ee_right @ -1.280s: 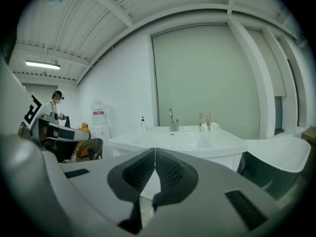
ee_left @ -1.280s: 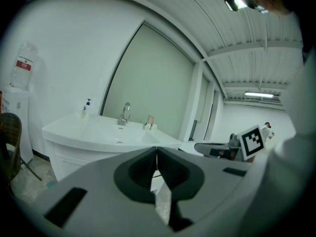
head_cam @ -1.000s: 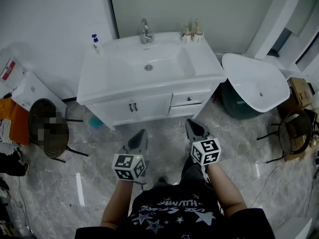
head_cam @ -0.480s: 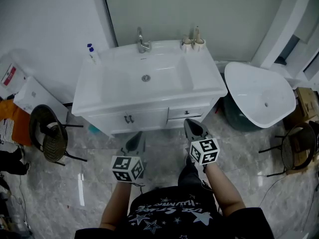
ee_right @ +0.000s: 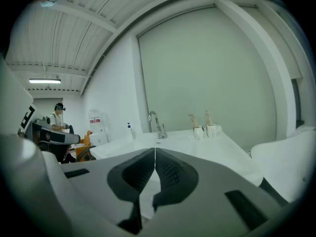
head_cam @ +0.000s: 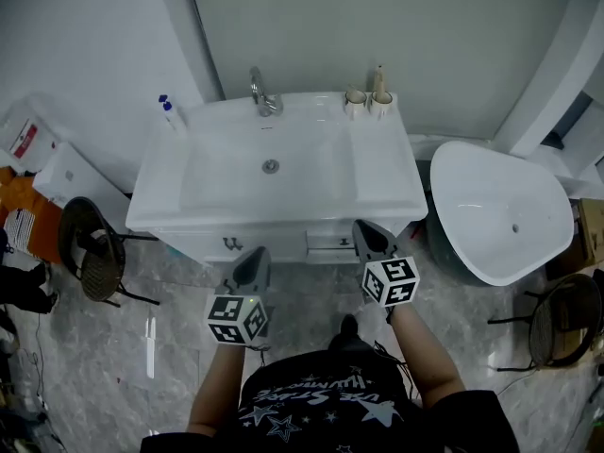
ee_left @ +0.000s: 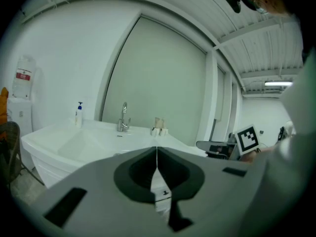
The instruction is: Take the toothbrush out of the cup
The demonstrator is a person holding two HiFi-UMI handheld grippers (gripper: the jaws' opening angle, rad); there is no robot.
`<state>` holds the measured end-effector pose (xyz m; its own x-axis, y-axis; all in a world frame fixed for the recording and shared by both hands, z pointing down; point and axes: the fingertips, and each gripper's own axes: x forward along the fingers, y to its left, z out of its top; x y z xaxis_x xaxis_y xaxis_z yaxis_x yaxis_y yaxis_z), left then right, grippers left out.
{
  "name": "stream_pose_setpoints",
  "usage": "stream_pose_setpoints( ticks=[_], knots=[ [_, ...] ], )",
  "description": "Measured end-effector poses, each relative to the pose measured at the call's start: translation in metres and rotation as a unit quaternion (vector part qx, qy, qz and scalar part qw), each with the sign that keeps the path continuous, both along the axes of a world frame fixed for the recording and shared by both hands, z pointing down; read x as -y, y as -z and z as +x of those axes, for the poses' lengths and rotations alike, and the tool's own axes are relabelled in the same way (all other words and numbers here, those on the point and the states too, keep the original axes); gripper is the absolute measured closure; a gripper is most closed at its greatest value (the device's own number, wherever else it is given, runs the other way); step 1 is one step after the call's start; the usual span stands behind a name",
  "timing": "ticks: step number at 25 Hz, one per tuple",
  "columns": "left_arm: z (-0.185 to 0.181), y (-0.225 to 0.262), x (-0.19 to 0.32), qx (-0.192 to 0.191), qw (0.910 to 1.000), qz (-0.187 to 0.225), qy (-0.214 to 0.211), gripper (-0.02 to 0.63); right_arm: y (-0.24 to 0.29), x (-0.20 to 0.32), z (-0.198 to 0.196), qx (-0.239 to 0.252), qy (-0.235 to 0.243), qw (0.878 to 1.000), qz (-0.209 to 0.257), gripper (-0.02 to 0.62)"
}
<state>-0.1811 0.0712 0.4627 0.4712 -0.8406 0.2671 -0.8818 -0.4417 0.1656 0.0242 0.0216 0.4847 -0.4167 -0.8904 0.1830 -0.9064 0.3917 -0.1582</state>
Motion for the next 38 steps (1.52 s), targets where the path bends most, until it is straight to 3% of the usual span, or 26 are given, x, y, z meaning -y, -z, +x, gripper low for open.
stream_pose_setpoints(
  ticks=[8,22,29,38],
  knots=[
    [0.042,-0.001,0.042,-0.004,0.9993,-0.008,0.036,0.588,0.001,0.056,0.035,0.006,0.037,0.999,-0.004,0.581],
    [0.114,-0.009,0.072,-0.002,0.9981,-0.034,0.052,0.588,-0.012,0.095,0.106,0.015,0.050,0.998,-0.029,0.581],
    [0.129,-0.006,0.084,-0.004,0.9985,-0.030,0.045,0.587,-0.010,0.097,0.118,0.008,0.049,0.998,-0.027,0.581],
    [0.147,-0.009,0.113,-0.004,0.9995,-0.027,0.016,0.586,-0.013,0.114,0.144,-0.003,0.010,0.999,-0.031,0.581]
  ],
)
